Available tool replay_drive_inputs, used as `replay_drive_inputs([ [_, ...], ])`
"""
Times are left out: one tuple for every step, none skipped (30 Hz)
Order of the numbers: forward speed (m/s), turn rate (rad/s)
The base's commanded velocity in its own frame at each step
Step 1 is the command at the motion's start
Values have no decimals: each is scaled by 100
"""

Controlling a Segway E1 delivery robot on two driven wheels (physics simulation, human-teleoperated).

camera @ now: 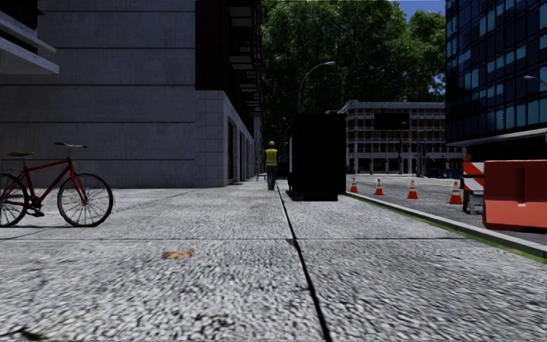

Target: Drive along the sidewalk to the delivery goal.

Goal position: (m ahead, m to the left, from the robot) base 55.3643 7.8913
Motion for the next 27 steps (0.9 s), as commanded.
replay_drive_inputs([
  [200, 0],
  [200, 0],
  [200, 0],
  [200, 0],
  [200, 0],
  [200, 0],
  [200, 0],
  [200, 0],
  [200, 0],
  [200, 0],
  [200, 0],
  [200, 0],
  [200, 4],
  [200, 7],
  [200, 7],
  [200, 9],
  [200, 16],
  [200, 22],
  [200, 26],
  [200, 26],
  [200, 27],
  [200, 27],
  [200, 28],
  [200, 28],
  [200, 28],
  [200, 28],
  [200, 28],
])
